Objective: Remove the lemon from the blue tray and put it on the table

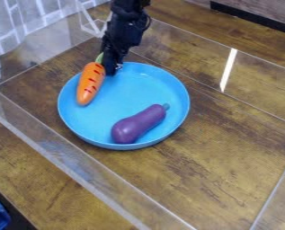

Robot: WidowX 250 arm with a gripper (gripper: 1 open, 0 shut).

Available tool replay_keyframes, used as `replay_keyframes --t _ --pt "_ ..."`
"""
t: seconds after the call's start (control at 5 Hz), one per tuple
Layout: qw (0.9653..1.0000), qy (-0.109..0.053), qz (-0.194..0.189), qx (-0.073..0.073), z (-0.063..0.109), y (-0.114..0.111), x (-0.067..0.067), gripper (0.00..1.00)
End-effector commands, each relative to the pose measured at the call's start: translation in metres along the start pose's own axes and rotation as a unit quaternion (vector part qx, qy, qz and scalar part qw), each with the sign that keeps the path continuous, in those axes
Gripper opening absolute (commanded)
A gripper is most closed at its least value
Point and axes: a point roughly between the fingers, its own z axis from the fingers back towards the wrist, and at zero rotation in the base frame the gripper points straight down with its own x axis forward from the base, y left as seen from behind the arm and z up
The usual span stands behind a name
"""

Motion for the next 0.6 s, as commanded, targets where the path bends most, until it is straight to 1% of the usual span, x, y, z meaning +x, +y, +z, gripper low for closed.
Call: replay_keyframes --t 0.0,0.2,0.4 --pt "0.9996 0.014 0.015 -0.022 -0.017 -0.004 0.002 0.00" --pt "0.9995 0.015 0.015 -0.025 -0.019 0.005 0.001 1.00" --pt "0.9993 0.016 0.015 -0.029 -0.018 0.014 0.000 1.00"
